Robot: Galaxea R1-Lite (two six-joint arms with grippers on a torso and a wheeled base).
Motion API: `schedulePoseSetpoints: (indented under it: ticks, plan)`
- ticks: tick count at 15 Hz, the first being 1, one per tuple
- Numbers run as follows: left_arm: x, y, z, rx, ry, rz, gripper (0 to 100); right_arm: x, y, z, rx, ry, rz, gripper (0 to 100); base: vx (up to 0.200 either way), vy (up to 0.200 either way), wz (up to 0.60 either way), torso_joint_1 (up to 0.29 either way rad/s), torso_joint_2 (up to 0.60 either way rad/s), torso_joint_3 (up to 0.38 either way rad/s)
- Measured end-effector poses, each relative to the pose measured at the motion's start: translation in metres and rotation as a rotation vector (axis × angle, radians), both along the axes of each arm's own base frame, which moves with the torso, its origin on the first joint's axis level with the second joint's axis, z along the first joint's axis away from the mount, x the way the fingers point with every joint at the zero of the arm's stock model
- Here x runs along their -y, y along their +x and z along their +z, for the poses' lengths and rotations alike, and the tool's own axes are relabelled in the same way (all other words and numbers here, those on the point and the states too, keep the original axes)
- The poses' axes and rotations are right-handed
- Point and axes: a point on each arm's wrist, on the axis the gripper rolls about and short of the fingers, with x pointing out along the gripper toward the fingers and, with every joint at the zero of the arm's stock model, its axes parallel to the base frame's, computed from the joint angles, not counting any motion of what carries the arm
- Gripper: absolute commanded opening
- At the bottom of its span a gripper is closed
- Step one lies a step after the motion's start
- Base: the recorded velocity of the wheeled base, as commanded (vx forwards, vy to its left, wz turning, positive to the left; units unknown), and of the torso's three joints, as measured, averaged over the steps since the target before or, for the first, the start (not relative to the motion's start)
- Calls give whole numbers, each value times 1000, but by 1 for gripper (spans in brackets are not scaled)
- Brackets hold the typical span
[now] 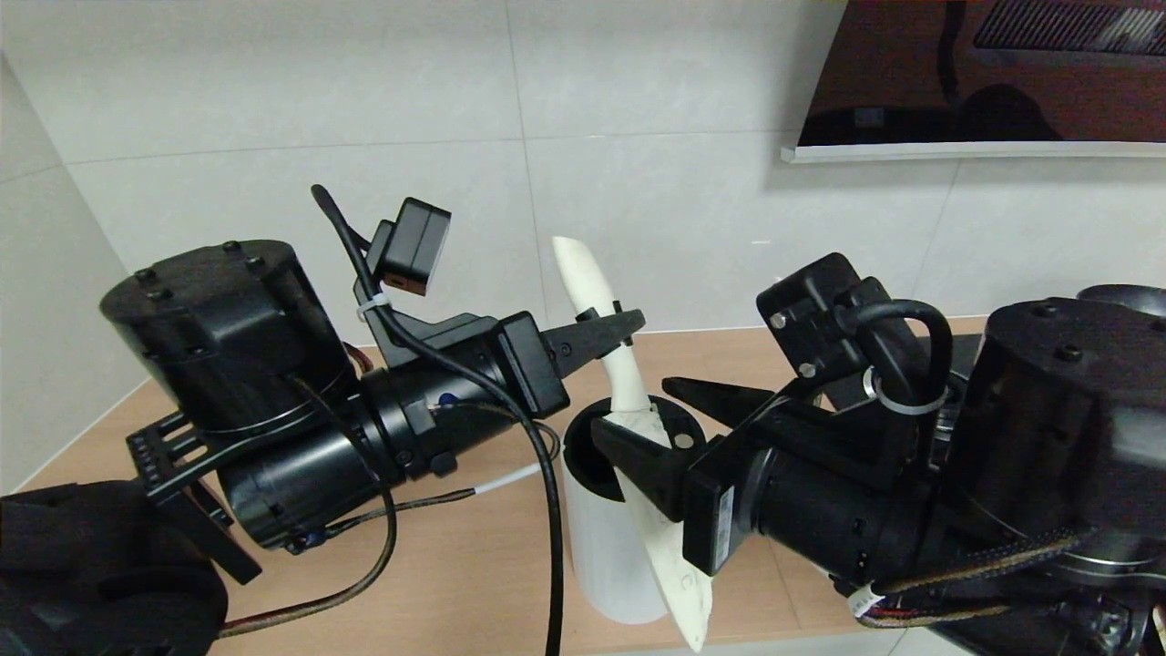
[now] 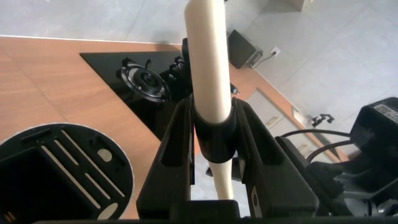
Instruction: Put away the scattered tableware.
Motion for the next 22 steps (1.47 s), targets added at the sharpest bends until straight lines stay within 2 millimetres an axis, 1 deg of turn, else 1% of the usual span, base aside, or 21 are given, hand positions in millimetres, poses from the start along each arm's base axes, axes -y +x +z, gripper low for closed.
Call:
schedulePoseSetpoints:
  ticks: [2,5,7,10,12,14,15,17,19,20,22]
  plan:
    - [0,-1,4,11,-9,2,0,0,0,0,-2,2,1,100,0,0,0,0,0,0]
    - [0,1,12,24,-25,66,0,3,-2,2,1,7,-2,100,0,0,0,0,0,0]
    - [2,6,19,11,-16,144,0,12,0,9,12,21,-24,100,0,0,0,0,0,0]
    - [3,14,43,27,41,333,0,44,15,30,56,79,-126,100,0,0,0,0,0,0]
    - [3,15,62,108,110,464,0,67,28,42,85,106,-208,100,0,0,0,0,0,0]
    - [7,10,72,204,206,568,0,88,43,47,97,108,-287,100,0,0,0,0,0,0]
    - [10,4,70,226,264,617,0,98,52,48,101,107,-318,100,0,0,0,0,0,0]
    - [17,-8,61,245,357,659,0,107,60,48,103,103,-355,100,0,0,0,0,0,0]
    - [28,-26,53,261,442,715,0,110,63,47,103,102,-370,100,0,0,0,0,0,0]
    - [33,-32,53,274,450,736,0,110,64,47,101,100,-373,100,0,0,0,0,0,0]
    - [37,-34,55,286,450,817,0,110,66,44,95,94,-375,100,0,0,0,0,0,0]
